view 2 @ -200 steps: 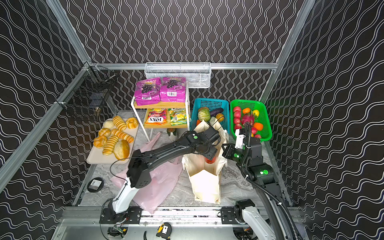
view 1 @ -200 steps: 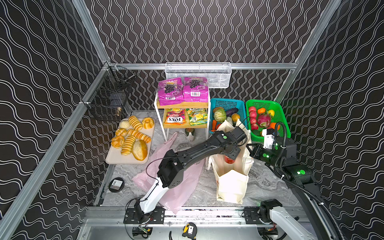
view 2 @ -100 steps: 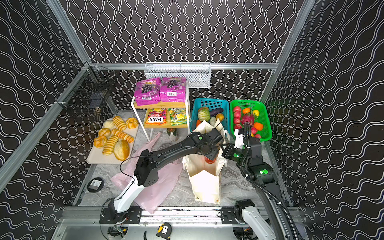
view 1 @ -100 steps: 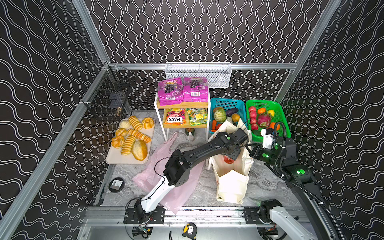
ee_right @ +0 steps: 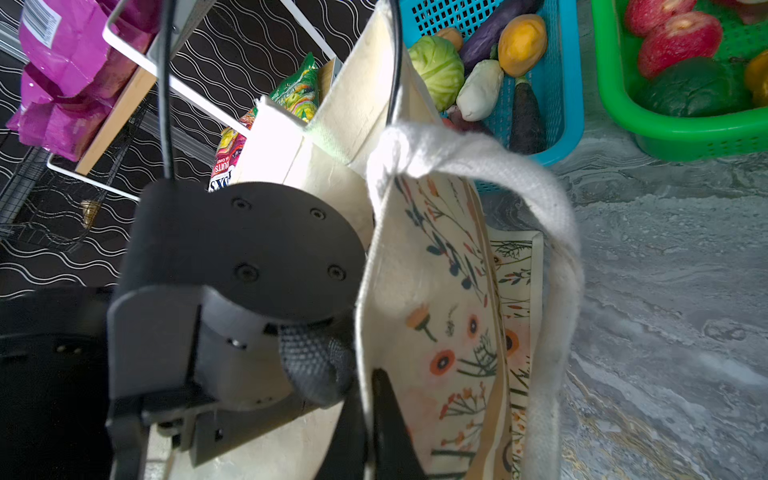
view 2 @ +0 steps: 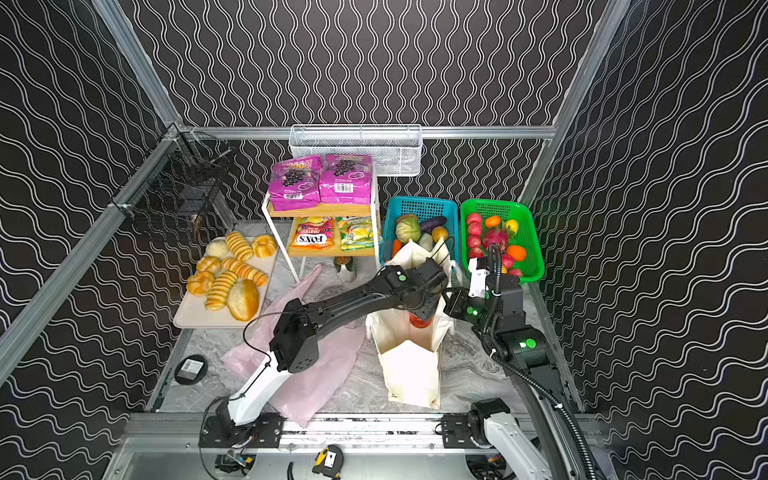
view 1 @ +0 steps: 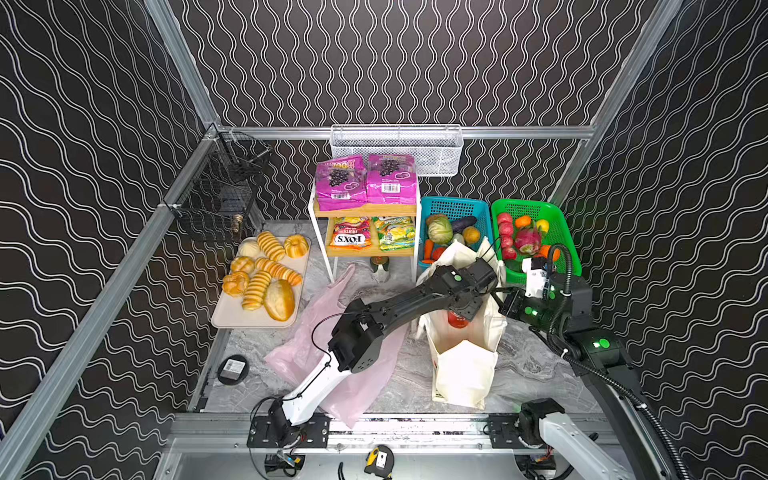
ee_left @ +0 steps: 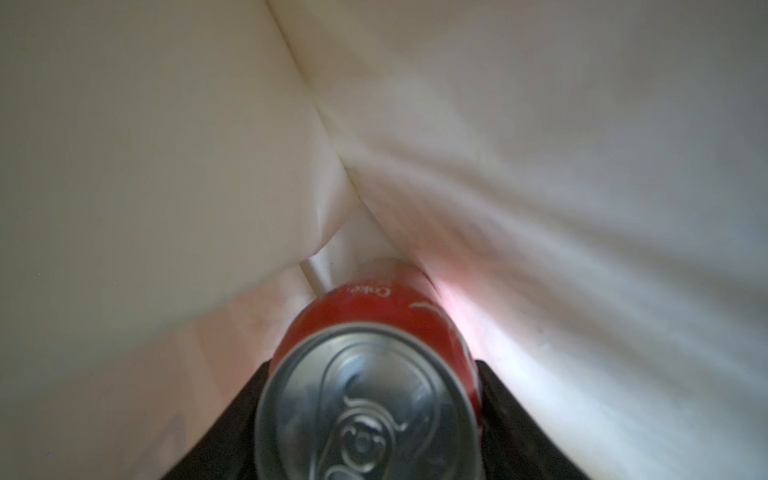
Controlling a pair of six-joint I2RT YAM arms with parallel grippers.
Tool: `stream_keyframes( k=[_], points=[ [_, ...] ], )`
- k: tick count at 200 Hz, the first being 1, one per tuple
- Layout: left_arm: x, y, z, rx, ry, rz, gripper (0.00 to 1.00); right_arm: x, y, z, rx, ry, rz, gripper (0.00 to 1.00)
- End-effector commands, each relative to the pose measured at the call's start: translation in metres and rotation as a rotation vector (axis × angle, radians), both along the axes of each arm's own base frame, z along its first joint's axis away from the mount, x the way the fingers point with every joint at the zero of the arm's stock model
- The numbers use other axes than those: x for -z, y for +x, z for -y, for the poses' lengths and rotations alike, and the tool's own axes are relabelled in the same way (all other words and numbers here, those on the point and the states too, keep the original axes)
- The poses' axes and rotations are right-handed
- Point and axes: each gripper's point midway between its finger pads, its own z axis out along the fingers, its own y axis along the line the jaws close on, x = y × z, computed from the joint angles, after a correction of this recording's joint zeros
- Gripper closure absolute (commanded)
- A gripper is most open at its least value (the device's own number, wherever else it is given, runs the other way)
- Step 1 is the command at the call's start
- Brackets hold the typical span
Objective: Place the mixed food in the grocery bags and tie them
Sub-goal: 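Lower the cola can into the tote and open the left gripper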
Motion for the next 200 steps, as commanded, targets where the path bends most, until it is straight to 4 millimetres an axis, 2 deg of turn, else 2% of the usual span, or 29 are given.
stream_keyframes(
  k=[1,22,68,89,95,135,168,188,200],
  points=[
    [-0.033,-0.002,0.01,0.047,-0.084,0.031,0.3,0.005,-0.001,0.002,0.005,-0.017,-0.019,0.94],
    [-0.057,-0.004,0.01,0.063,-0.127,0.052,0.23,0.005,-0.002,0.004,0.015,-0.028,-0.025,0.94],
    [-0.097,-0.016,0.013,0.115,-0.213,0.053,0.17,0.006,-0.001,0.007,0.032,-0.032,-0.025,0.94],
    [-0.13,-0.021,0.01,0.128,-0.288,0.094,0.16,0.009,0.0,0.009,0.045,-0.037,-0.031,0.94],
    [-0.14,-0.022,0.009,0.133,-0.314,0.109,0.11,0.009,0.001,0.009,0.048,-0.038,-0.033,0.94],
    [-0.205,-0.033,-0.003,0.165,-0.453,0.2,0.08,0.009,0.003,0.009,0.049,-0.038,-0.035,0.94],
    [-0.222,-0.041,-0.005,0.203,-0.477,0.205,0.08,0.011,0.004,0.01,0.054,-0.044,-0.04,0.94],
    [-0.218,-0.04,-0.008,0.191,-0.457,0.202,0.09,0.011,0.005,0.012,0.066,-0.047,-0.042,0.95],
    [-0.209,-0.036,-0.012,0.171,-0.421,0.203,0.11,0.011,0.006,0.013,0.073,-0.051,-0.046,0.96]
  ],
)
